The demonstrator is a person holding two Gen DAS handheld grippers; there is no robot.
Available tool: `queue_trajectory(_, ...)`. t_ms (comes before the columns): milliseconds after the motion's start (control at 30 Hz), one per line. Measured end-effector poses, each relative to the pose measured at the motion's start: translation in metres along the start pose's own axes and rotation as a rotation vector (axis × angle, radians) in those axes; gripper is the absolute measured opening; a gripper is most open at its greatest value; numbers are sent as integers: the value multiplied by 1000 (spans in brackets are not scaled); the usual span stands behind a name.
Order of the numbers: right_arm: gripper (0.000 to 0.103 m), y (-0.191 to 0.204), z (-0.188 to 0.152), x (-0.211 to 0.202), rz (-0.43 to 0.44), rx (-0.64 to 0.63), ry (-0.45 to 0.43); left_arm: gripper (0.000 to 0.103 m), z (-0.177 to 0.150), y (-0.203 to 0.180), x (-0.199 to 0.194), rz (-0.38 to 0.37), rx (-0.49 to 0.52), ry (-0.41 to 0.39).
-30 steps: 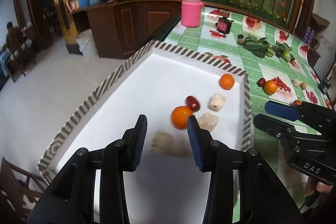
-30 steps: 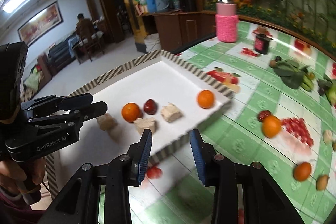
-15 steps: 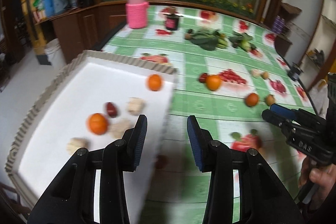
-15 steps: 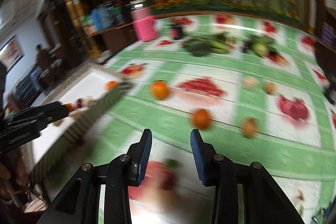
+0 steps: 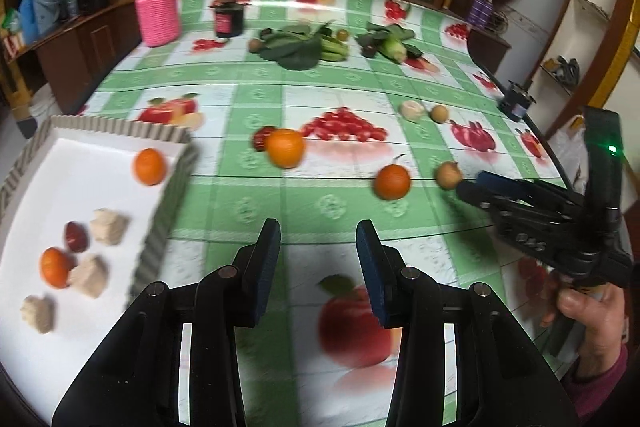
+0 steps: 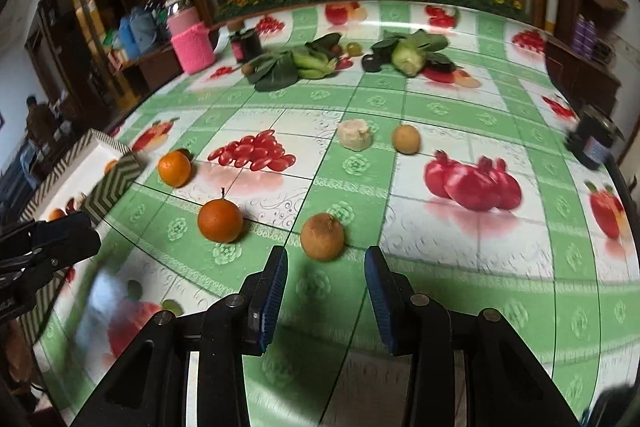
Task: Organize fruits
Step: 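Grasp a mandarin orange with the left tool while the right tool grasps the brown round fruit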
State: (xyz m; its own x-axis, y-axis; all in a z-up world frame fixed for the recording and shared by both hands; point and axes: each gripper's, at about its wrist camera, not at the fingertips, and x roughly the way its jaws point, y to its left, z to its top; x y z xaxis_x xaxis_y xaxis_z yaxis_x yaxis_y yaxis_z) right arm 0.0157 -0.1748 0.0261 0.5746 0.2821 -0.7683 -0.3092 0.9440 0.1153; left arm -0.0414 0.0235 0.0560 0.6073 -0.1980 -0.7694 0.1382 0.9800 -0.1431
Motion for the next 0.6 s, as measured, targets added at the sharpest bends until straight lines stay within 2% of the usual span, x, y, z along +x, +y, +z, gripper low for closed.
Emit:
queue_trajectory(100, 38, -2, 5, 13, 33, -5, 17, 39, 7, -10, 11, -38, 16, 18)
queue_trajectory(200, 26, -8, 7, 24, 50, 1, 37, 39, 13, -21, 25, -53, 38, 36)
queue_trajectory(333, 26, -11, 3, 18, 37, -12, 18, 39, 18, -33, 45, -72, 53, 66)
queue_trajectory(600, 26, -33, 2, 13, 96, 75, -5, 39, 29, -55, 76, -79, 87, 97)
